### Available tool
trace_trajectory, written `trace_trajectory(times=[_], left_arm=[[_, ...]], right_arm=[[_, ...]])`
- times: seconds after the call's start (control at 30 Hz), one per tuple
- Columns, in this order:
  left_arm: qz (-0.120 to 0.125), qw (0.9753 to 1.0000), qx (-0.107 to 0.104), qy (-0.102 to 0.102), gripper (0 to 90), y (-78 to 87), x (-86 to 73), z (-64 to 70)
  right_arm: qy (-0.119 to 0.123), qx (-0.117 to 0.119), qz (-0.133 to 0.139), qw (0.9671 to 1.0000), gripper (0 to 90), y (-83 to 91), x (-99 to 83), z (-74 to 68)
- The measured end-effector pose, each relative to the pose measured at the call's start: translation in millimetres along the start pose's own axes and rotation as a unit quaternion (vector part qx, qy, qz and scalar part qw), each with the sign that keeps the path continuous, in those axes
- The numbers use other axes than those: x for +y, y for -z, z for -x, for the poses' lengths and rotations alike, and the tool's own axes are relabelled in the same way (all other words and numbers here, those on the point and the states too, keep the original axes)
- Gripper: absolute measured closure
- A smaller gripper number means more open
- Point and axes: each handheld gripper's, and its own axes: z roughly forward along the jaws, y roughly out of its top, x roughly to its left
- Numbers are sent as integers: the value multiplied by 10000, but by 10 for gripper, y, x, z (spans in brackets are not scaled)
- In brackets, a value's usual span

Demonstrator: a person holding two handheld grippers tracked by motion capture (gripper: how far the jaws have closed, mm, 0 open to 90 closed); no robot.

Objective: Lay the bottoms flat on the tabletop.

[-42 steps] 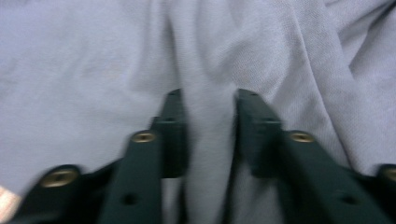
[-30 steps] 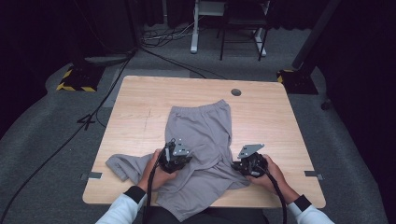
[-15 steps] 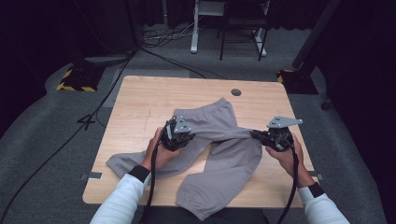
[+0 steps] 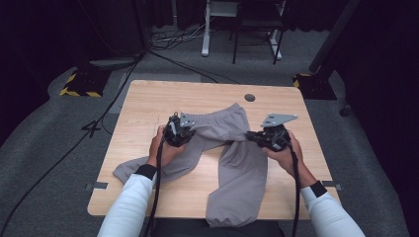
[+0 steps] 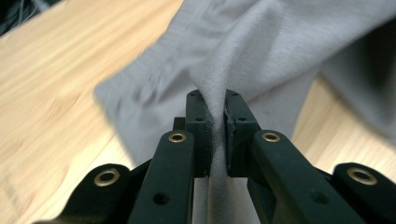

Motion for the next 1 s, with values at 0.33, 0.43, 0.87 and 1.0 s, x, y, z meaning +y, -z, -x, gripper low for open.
trace_trajectory(times=[0.33,0.43,0.87,1.0], left_arm=[[-419,9987,208,219,664,31,-470,-183],[-313,9991,-1,278,553,93,-536,-145],[488,9795,-1785,-800,250,300,-160,1287],[345,9642,-2310,-1256,238,64,-12,1811]], right_arm=[[543,889,-584,9928,532,-764,238,-825],[356,1027,-374,9934,449,-716,193,-779],[-235,-279,-758,9965,513,-386,-609,233],[-204,-228,-835,9960,423,-531,-648,284]])
